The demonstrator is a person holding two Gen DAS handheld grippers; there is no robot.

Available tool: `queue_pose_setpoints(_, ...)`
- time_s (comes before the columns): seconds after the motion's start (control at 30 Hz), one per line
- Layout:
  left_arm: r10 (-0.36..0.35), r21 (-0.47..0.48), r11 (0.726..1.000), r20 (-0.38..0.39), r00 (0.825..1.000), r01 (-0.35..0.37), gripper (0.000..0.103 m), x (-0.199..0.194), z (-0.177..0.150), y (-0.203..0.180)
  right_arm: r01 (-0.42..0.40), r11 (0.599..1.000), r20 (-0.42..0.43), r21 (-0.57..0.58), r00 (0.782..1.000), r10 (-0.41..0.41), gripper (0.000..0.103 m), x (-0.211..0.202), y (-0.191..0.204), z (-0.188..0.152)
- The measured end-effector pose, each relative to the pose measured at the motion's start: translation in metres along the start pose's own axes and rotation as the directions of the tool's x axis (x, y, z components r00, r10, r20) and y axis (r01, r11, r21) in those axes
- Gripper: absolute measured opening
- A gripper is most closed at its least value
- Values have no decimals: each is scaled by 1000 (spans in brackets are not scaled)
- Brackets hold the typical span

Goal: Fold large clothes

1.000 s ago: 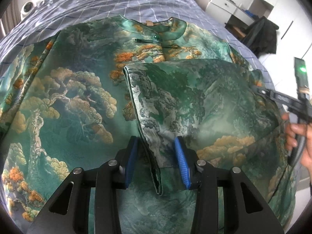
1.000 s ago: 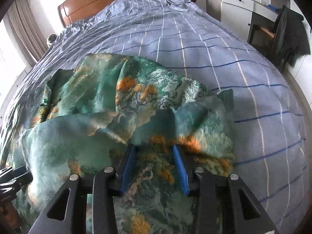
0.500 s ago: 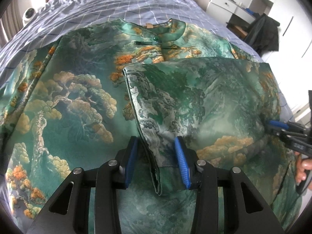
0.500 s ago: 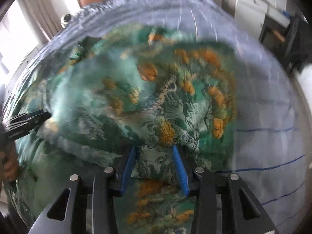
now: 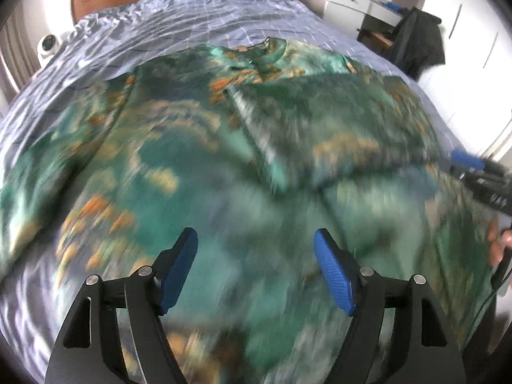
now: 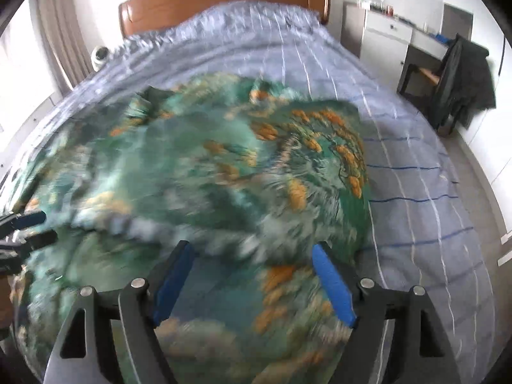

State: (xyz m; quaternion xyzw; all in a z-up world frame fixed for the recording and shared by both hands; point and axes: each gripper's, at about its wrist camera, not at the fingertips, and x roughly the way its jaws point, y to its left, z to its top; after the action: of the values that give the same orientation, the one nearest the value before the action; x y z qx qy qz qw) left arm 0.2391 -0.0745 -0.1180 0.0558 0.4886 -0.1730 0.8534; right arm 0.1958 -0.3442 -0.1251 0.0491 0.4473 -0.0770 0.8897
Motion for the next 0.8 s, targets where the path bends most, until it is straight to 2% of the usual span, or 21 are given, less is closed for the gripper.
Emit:
queue_pose_setpoints(0.13,55,-56,997,18,998,-54,83,-31,-39,25,-10,999,86,-36,996,13,79,-48,25,-32)
queue_pose_setpoints(0.27,124,-162,980,48,991,-115,87,-57,-72,63,-32,999,128,-36,991,36,79,-75,51,-67)
queue_pose_setpoints(0.33,135,-211,970,55,989,-121,87,-63,-82,82,-41,998,128,-41,991,46,79,-82,62,-89)
queue_pose_setpoints(0.47,149,-333,935,50,988,-124,88,-64,-93,129,-63,997,91,-52,994,68,79,-90,83,-116)
queue_pose_setpoints(0.57,140,-433,896,63,988,-100,88,-65,-98,165,-73,995,87,-61,993,78,79,-96,91,-125)
queue_pose_setpoints(0.67,109,-561,828,131,985,-17,89,-70,-102,210,-65,994,81,-93,994,73,79,-98,100,-127)
queue_pose_setpoints(0.73,92,-661,748,195,976,61,91,-72,-105,244,-59,992,69,-110,995,67,79,-98,106,-129)
queue_pose_setpoints(0.8,116,-749,654,234,965,103,91,-72,-109,280,-65,990,66,-124,995,74,79,-100,111,-130)
